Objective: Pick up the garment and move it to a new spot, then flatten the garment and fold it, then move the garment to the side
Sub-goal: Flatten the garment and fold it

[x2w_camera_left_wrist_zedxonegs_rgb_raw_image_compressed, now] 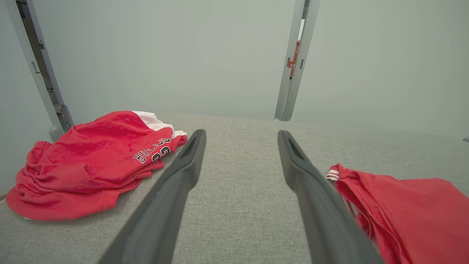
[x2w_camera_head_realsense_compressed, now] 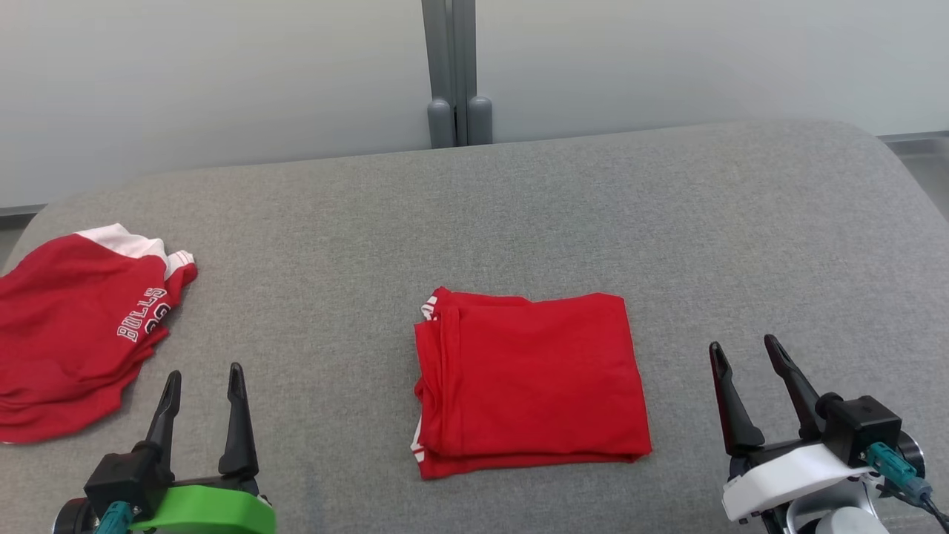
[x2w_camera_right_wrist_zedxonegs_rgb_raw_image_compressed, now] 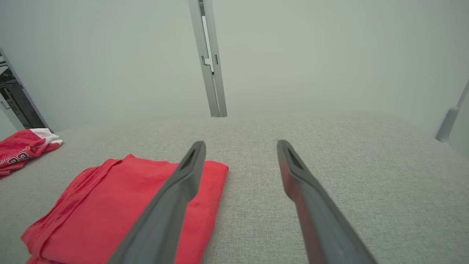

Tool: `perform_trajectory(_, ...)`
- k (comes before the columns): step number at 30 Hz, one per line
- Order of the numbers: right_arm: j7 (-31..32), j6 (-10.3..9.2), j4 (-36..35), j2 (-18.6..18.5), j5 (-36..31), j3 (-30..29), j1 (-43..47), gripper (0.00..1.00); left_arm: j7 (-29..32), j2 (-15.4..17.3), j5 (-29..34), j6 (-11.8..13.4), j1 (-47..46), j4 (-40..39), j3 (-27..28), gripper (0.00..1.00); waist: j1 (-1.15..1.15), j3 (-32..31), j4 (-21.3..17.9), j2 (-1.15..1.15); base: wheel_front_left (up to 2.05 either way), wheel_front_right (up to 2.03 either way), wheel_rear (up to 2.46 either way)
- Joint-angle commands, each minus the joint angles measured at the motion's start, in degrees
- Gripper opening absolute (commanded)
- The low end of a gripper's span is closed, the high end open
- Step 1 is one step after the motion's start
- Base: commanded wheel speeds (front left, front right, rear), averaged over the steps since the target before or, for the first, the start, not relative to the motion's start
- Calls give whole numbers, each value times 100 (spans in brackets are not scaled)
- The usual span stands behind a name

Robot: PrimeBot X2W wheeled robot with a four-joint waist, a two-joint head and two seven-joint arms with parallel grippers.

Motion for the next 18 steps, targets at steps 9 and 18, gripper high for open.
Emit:
perform_trajectory(9,45,-9,-169,-13,-59,-114,197,100,-2,86,146,-12,171,-9,49,100,0,-58,34,0,0,0,0)
perform_trajectory(18,262,-8,-377,31,-65,-201,274,100,146,150,100,10,137,-125,-3,100,0,-56,77,0,0,0,0)
